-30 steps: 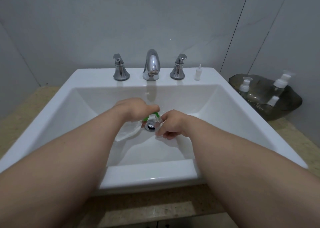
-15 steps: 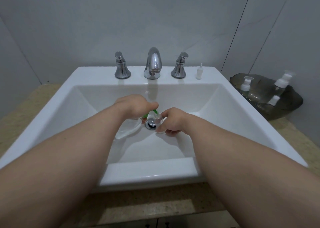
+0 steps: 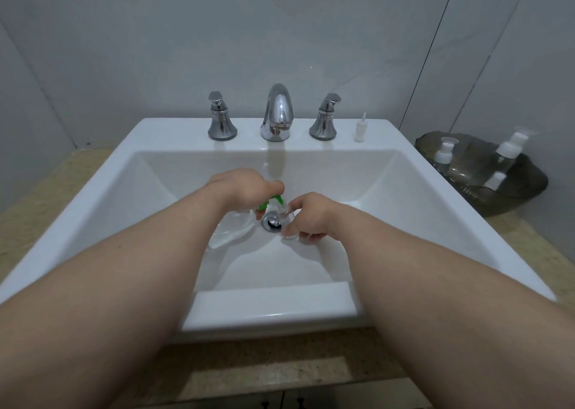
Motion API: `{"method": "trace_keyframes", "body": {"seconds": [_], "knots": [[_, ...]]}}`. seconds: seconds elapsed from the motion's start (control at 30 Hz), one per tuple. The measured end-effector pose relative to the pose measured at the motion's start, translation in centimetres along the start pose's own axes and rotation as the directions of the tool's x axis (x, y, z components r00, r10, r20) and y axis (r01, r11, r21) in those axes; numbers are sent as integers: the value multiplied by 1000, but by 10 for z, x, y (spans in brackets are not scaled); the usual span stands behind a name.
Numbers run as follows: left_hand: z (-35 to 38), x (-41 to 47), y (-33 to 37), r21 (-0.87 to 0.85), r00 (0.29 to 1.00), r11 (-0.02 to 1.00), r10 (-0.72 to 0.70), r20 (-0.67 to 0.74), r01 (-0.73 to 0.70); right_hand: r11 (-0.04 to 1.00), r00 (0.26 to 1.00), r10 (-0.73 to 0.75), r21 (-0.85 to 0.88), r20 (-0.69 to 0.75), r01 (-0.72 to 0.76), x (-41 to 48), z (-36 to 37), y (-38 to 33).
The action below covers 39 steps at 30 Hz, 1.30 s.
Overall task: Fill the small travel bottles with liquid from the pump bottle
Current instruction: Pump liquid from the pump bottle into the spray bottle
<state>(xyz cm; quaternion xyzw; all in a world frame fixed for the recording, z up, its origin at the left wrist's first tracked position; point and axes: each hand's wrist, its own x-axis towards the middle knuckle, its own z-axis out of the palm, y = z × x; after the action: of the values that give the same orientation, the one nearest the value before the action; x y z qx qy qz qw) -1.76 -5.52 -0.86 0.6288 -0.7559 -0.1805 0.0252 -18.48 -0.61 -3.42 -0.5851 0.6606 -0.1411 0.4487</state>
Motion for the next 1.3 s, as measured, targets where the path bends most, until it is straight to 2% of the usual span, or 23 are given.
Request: {"method": "trace_keyframes", "body": {"seconds": [0.23, 0.87, 1.3], "knots": [[3, 0, -1, -44, 1000, 999, -16, -3, 16, 999, 999, 12, 37, 30, -13, 1, 1, 1], [-2, -4, 3, 7, 1000, 1000, 26, 4, -26, 999, 999, 1, 46, 47, -3, -3, 3, -2], [-2, 0, -2, -22, 1000, 999, 28, 3, -28, 998, 1000, -30, -49, 1, 30, 1, 4, -3]]}}
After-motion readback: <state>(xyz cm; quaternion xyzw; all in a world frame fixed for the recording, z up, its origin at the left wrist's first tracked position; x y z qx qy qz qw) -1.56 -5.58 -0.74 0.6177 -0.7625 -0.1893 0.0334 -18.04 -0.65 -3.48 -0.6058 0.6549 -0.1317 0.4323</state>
